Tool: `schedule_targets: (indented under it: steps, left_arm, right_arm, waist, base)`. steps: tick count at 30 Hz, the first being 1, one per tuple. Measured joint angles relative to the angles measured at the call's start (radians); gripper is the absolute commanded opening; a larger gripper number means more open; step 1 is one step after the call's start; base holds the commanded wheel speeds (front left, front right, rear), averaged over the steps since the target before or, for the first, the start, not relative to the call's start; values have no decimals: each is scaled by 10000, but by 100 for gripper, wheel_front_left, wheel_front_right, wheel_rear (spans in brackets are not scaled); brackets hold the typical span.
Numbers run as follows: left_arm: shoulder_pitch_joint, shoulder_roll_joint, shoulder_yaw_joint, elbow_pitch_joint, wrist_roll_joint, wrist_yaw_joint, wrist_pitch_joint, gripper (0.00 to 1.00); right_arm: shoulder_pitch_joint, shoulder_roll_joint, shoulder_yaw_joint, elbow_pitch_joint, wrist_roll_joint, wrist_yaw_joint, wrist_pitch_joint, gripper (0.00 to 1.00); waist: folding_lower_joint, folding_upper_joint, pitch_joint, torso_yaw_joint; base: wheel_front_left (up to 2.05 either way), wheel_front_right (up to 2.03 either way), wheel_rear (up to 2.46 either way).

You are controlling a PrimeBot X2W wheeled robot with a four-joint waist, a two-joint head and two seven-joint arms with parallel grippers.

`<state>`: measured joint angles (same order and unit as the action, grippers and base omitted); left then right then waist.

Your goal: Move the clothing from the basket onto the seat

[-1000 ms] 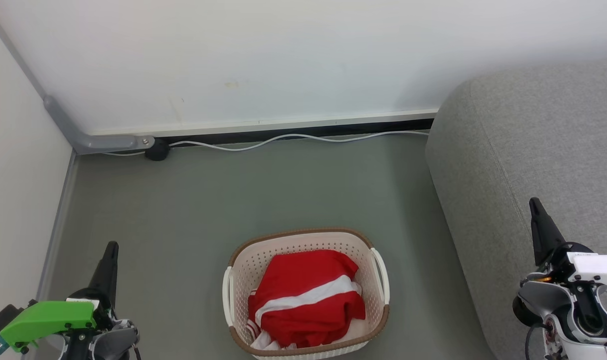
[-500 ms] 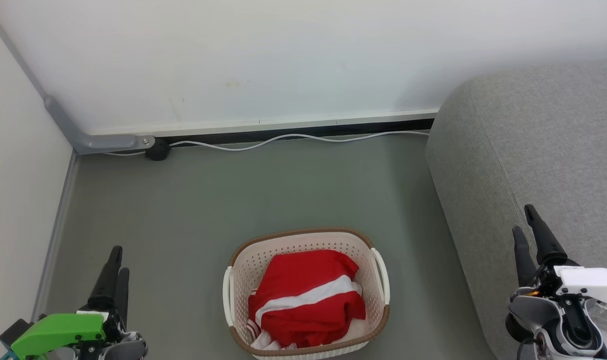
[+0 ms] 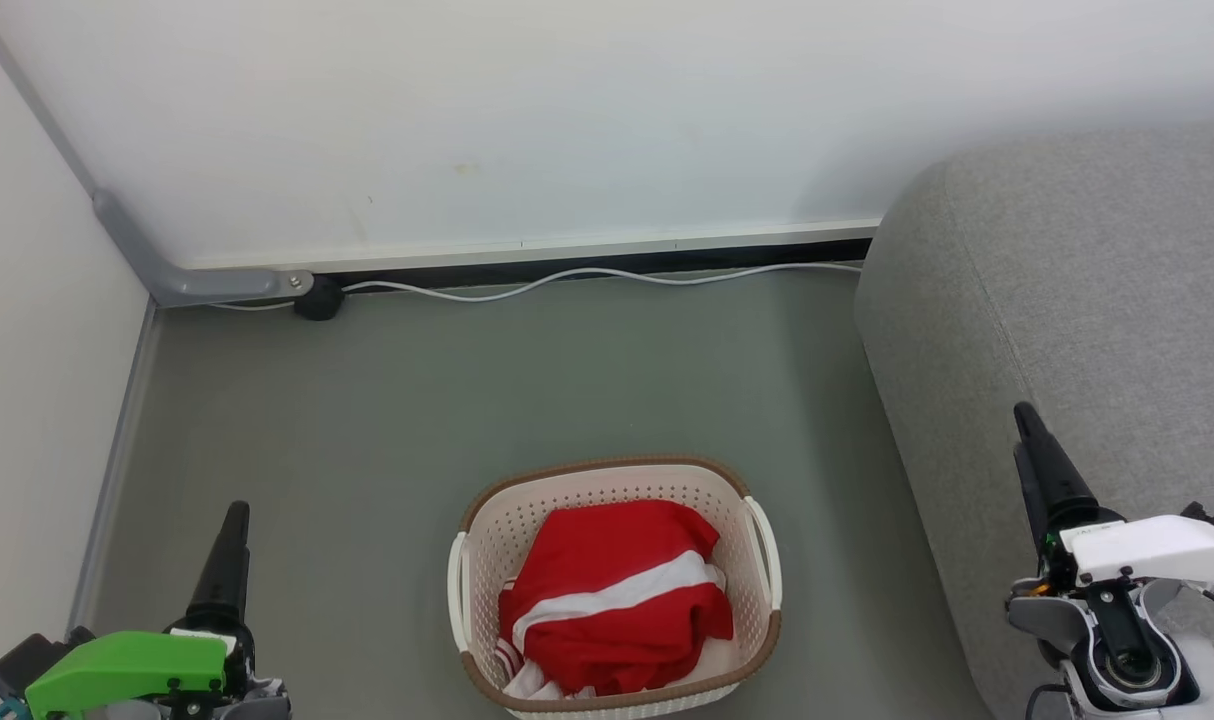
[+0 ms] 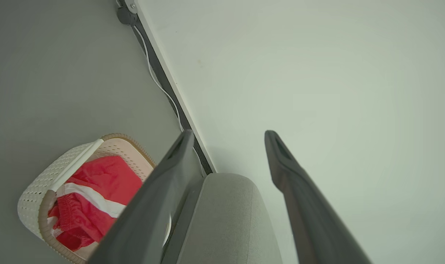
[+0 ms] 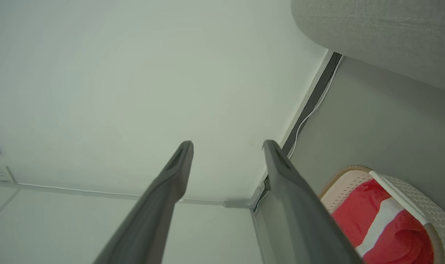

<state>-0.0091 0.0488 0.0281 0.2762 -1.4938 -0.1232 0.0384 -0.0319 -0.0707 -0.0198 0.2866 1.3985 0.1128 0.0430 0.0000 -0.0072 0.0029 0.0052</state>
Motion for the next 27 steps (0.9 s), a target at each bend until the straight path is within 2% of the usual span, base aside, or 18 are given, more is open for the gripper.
schedule_targets:
  steps: [5,10,27]
  left_arm:
    - [101,94,-153,-17,631,2,-151,100]
    - [133,201,-299,-119,1499,23,-401,100]
    - [347,199,-418,-619,3620,105,-968,100]
  right_arm:
    - [-24,-199,477,-25,-978,-109,-174,100]
    - [-134,-336,976,-36,-1998,-374,-364,100]
    - [-251,-504,2096,-27,-4180,-865,-966,100]
  waist:
    - [0,0,0,14]
    - [0,0,-3,34]
    - [0,0,-11,75]
  base:
    - [0,0,0]
    - [0,0,0]
    - [0,0,0]
